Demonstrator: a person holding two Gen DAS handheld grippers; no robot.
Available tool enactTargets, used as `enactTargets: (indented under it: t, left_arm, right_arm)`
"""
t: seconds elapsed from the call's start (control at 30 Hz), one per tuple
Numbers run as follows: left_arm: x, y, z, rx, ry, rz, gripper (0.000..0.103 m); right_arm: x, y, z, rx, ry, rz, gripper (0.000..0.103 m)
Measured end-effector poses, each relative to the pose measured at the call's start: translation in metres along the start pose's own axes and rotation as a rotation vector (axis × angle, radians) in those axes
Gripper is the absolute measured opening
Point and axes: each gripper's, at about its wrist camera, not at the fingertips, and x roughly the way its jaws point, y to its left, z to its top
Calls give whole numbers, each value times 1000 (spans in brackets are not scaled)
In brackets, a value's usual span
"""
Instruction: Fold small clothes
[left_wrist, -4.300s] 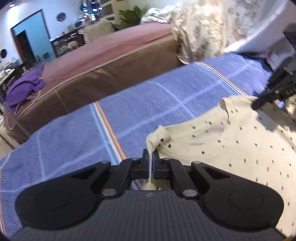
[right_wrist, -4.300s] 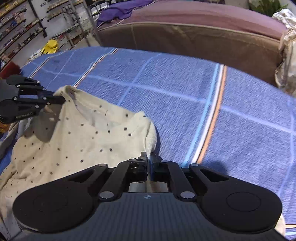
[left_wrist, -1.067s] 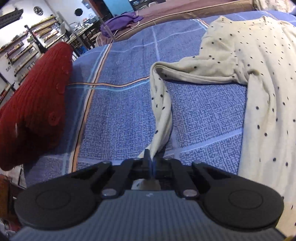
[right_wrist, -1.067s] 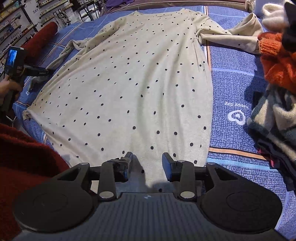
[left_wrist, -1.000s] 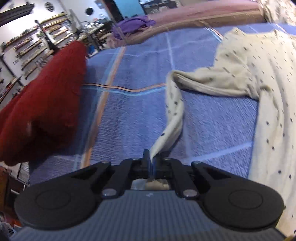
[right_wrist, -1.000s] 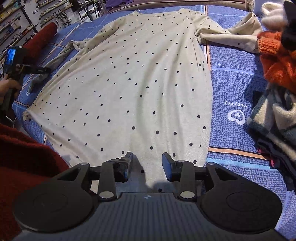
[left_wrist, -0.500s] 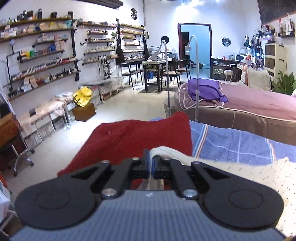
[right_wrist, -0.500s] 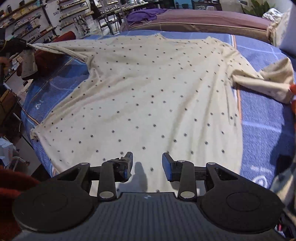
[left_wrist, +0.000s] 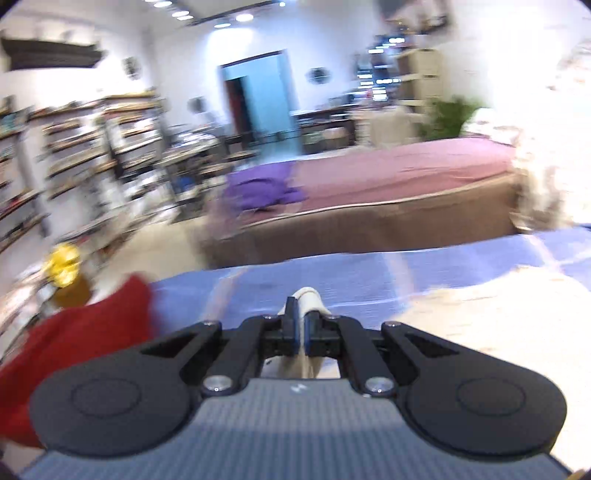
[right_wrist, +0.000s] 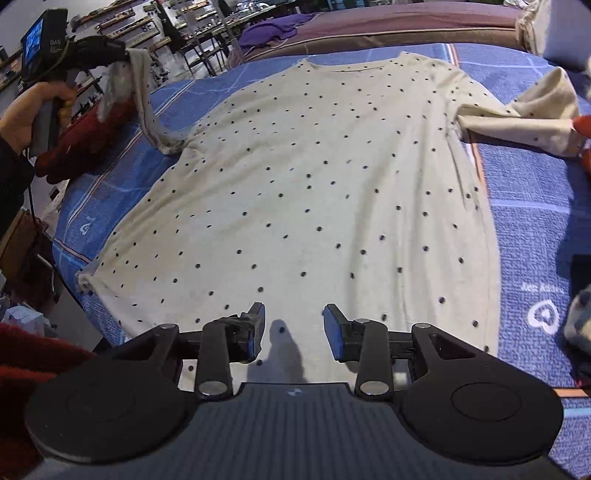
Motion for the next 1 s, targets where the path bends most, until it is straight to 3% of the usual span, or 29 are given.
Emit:
enactTargets:
  t: [0.1,0.17,0.2,0.23,0.37,0.43,0.53,0.77,0.9,1.0]
  left_arm:
    - [10,-86,-10,62,42,-162,8]
    - [14,-138,-31,117,85,-202,36]
    - [15,-159,-42,150,110,-217,61]
    - [14,-178,-56,183,130,-245,69]
    - [-4,-214,-102,278,190,-322,72]
    - [-14,-209,-119,274,219,-322,83]
    - [-23,-173,-130,194,228,-285,90]
    - [-22,-69,-134,79,291,-61,91]
    - [-26,-40,-150,-16,318,-54,91]
    - [-21,-42,-162,-7,350,-53,91]
  right_arm:
    - [-10,-10,-3,36,-28,-32,62]
    - [-17,-15,-4,54,-47,-49,62]
    - [-21,-19,-5,63,-55,-58,63]
    - [-24,-21,-5,69,-59,-66,63]
    - [-29,-32,-7,79,-56,-95,64]
    - [-27,-38,-4,81,-56,-110,64]
    - [-22,-43,7,88,-81,-117,64]
    - [7,-25,60,20,-156,-45,63]
    - [43,27,96,-233,-177,-23,62]
    - [85,66,112,-449,-181,-58,57]
